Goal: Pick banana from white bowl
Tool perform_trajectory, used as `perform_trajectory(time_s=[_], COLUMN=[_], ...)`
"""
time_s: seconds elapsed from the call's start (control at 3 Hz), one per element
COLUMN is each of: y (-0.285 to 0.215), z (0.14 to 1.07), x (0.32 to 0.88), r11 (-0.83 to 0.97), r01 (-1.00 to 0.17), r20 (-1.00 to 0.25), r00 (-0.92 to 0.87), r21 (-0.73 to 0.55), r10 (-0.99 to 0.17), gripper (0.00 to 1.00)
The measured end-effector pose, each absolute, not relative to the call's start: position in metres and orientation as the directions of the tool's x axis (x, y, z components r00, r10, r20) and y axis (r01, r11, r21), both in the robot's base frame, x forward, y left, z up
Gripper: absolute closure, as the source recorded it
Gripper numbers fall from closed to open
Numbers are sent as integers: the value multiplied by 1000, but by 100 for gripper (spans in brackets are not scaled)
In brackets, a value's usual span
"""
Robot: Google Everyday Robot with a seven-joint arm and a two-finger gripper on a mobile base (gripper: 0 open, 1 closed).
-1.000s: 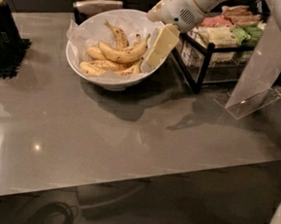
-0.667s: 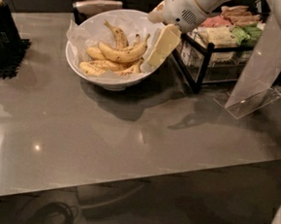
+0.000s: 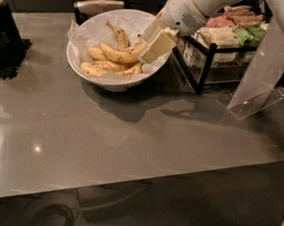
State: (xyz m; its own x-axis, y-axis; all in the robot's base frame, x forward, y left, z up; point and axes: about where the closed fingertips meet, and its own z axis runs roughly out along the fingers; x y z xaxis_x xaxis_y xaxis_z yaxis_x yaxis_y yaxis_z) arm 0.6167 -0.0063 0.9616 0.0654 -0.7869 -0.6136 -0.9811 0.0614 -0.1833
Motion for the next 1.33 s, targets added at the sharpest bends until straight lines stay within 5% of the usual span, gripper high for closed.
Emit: perform_trajectory(time_s=[0.67,1.33], y=[39,68], z=[950,935], x=[641,653], r11=[-18,-78], r01=[-983,-985], r20=[-610,-595], r00=[126,154], r21=[-180,-151], r10=[-782,-789], gripper=[26,33])
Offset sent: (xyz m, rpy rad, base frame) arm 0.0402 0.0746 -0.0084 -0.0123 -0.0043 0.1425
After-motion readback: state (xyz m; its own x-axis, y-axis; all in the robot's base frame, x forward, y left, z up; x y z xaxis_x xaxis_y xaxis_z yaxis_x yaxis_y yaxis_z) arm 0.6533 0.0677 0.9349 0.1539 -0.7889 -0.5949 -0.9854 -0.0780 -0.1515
